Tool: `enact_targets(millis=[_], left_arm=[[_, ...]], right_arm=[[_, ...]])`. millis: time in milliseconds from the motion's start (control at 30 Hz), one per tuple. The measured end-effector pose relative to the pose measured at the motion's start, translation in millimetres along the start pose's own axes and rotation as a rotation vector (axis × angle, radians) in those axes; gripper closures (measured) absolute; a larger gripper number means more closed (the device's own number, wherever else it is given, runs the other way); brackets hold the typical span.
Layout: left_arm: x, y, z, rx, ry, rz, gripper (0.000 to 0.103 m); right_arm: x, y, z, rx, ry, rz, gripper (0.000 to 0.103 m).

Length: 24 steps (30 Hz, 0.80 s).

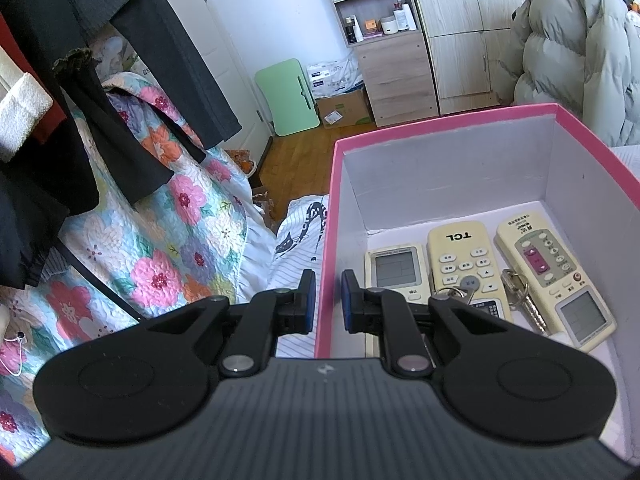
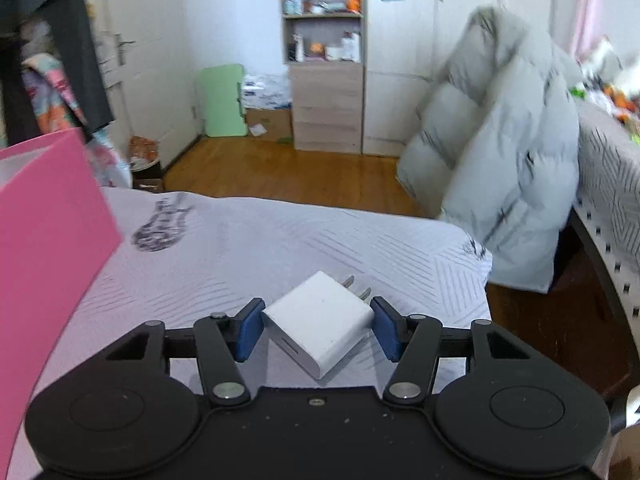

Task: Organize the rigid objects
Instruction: 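Move the right tool back and grasp the small white charger, then carry the small white charger into the pink box and open the right tool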

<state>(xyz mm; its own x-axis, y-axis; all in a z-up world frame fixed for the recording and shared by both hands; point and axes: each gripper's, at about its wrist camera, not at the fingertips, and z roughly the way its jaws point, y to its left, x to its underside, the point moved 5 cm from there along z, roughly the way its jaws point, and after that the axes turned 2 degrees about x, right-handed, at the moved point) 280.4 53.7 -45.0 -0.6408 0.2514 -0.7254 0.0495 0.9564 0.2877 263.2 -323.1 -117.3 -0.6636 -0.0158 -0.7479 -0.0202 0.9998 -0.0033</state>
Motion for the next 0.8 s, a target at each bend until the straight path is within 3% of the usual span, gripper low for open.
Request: enact_targets(millis=[233,433,533,600,667,800], left_arm=[[0.0,0.5,-0.4,0.001,-0.001,-0.004,0.089],[0.1,0.3,-0.4,0.002,0.000,-0.006,0.089],[0.3,0.7,-0.1,0.004,0.002,0.004,0.089],[-0.1,1.5,1.1,0.012,0.008,0.003,0.089],[-0.2,2.5,1.0,0.010,0.003,-0.009,0.089],[0.7,4.2,1.9,0.017,-0.007,-0.026,0.089]], right_arm=[[-11.6,37.6,-71.7,-0.139,-0.081,-0.037,0.040],[-35.7,88.3,-145.0,-0.361,-0.126,-0.113,0.040],[-45.2,117.1,-166.5,-0.480,-0.095,-0.168,0.040],[-47.2,138.1,-175.8,-0.632,-0.041,-0.195,0.040],[-47.4,156.9,-178.9,-0.722,0.010,-0.206,0.040],[-36.9,196.2,-169.0,-0.745,0.085,-0.258,0.040]])
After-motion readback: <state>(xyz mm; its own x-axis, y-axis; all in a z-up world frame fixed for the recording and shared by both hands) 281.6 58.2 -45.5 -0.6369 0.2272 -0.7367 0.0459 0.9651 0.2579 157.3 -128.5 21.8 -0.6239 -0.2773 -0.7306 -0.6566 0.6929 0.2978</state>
